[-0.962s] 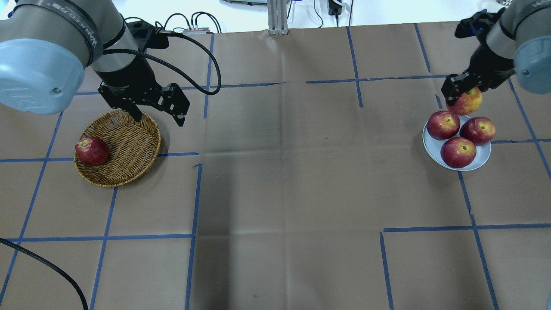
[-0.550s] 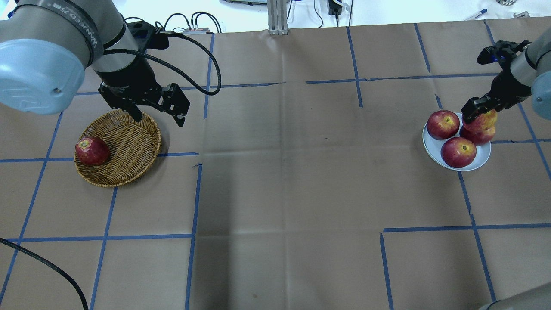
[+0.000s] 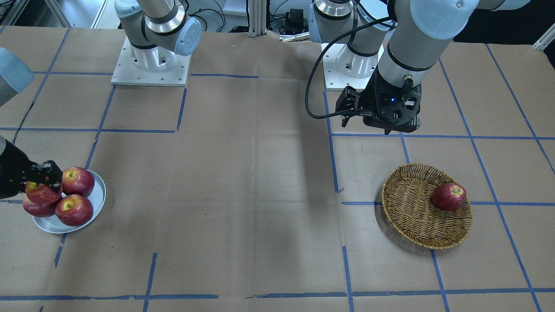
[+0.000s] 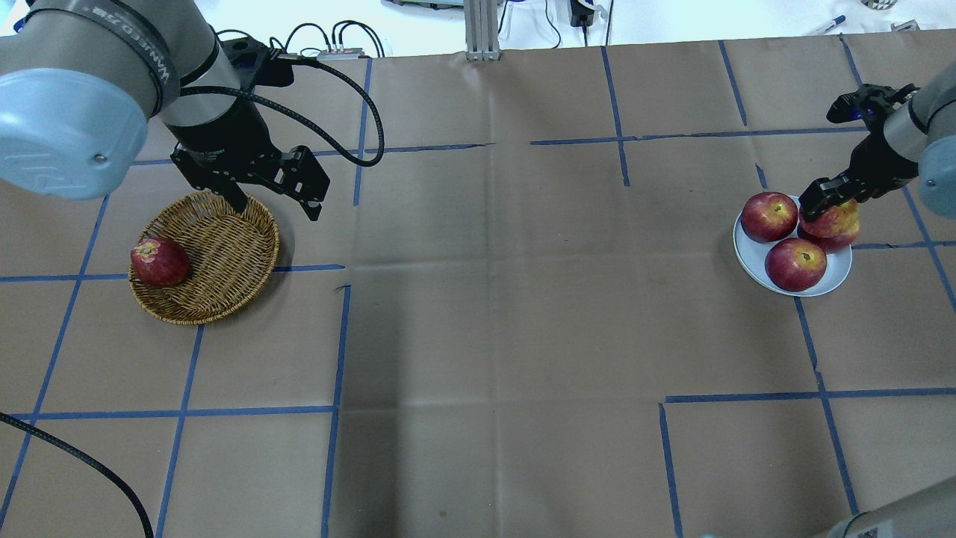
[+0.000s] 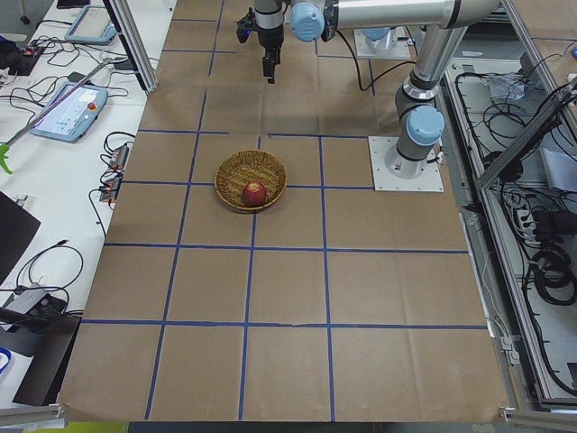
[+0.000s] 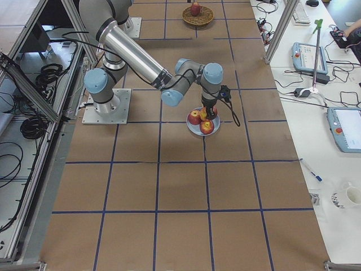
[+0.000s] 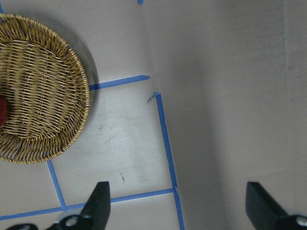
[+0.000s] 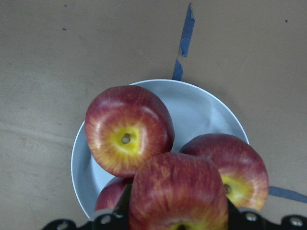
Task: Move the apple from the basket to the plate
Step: 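Lower the apple onto the plate and open the right gripper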
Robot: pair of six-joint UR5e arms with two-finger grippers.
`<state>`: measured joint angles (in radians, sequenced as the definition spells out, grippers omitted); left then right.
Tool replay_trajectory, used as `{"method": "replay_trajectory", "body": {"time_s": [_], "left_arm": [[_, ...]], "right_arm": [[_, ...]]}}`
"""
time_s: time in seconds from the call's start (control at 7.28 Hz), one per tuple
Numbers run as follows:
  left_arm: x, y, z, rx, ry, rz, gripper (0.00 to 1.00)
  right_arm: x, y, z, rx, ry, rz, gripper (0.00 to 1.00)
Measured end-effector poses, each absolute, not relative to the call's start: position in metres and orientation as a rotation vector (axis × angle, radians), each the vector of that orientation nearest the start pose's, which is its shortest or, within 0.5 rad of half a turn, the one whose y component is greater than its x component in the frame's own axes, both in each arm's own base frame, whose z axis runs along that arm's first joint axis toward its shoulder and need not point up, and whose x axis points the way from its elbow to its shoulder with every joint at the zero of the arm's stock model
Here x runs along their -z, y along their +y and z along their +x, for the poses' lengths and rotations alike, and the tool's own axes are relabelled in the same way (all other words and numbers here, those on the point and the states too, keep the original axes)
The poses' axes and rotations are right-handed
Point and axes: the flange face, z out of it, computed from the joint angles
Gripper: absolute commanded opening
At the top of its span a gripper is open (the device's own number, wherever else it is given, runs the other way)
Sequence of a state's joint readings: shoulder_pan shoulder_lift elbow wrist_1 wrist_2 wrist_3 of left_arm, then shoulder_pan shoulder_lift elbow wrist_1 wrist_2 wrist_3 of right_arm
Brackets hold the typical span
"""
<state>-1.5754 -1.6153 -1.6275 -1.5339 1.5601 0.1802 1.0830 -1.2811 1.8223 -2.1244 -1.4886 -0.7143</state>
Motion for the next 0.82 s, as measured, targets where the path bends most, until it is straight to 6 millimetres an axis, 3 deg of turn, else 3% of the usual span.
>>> {"method": "replay_trajectory", "body": {"time_s": [0.55,0.82], "left_arm": [[-0.434,-0.502,-0.137,-0.122,3.141,0.301,0.99],[-0.428,-0.499,-0.137,-0.141,3.142,0.295,0.99]], "right_arm": [[-0.278,-0.561,-0.134,0.104,3.068,-0.356,1.0],[-0.297,-0.565,-0.126,0.138,3.08,-0.372,1.0]]}}
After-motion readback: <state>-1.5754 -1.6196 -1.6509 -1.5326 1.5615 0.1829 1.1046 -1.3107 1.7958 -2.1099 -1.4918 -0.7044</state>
